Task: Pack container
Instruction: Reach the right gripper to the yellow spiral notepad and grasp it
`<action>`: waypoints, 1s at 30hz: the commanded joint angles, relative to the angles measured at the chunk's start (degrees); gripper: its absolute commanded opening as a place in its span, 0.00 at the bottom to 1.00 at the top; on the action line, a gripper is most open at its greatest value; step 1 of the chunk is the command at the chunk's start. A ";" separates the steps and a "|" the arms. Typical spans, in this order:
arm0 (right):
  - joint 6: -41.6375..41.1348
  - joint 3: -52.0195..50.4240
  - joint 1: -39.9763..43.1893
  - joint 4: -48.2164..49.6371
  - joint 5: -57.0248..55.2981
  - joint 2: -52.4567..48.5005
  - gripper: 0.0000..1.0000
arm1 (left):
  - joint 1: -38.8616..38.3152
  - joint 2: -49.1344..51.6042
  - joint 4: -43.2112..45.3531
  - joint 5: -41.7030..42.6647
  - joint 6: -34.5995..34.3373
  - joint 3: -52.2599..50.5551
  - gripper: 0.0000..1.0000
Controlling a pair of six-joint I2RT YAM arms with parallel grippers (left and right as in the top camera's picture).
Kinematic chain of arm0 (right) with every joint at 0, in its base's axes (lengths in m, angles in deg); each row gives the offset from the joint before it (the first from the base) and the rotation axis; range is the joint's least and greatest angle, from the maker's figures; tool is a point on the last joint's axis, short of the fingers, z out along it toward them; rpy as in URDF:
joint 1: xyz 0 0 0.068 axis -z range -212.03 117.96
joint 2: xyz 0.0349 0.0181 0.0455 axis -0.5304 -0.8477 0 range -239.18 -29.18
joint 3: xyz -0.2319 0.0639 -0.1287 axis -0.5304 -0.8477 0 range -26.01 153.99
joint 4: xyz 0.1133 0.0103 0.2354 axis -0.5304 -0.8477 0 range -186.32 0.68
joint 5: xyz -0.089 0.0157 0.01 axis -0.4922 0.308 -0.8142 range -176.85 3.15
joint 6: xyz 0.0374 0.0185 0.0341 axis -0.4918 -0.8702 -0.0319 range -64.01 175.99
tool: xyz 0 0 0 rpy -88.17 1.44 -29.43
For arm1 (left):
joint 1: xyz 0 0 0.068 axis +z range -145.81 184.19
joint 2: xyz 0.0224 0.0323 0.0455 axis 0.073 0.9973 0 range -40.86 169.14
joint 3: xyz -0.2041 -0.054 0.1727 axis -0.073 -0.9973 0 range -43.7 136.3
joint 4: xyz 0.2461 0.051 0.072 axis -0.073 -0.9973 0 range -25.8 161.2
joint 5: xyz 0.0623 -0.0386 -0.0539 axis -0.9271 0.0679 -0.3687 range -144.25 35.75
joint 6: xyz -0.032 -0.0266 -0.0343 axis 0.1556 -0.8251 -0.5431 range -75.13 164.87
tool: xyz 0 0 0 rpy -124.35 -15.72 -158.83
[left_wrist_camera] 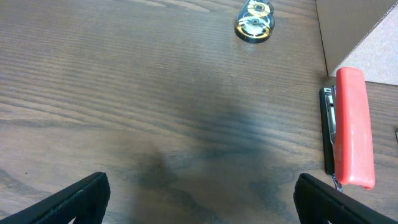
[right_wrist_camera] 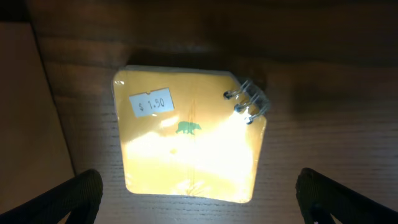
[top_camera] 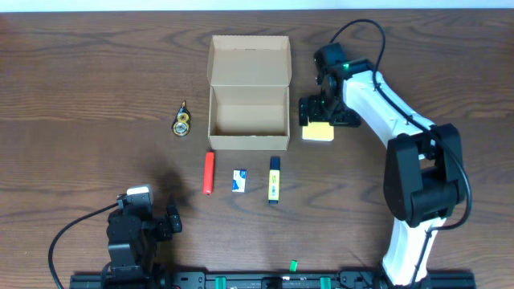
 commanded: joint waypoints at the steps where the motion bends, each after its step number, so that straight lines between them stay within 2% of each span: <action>1: -1.11 -1.38 -1.11 0.98 -0.11 -0.31 0.99 | 0.31 -0.37 -0.24 -0.20 0.37 -1.01 0.95; 18: -1.68 -2.36 -1.70 3.34 -1.03 -3.85 0.99 | 0.31 -0.37 -0.26 -0.20 0.37 -1.01 0.95; 23: -1.68 -2.36 -1.70 3.37 -1.77 -3.85 0.84 | 0.31 -0.37 -0.26 -0.20 0.37 -1.01 0.95; 25: -1.88 -2.36 -1.68 3.30 -2.36 -3.85 0.75 | 0.31 -0.37 -0.26 -0.20 0.37 -0.98 0.95; 30: -1.88 -2.36 -1.68 3.32 -2.93 -3.85 0.70 | 0.31 -0.37 -0.26 -0.20 0.37 -1.01 0.95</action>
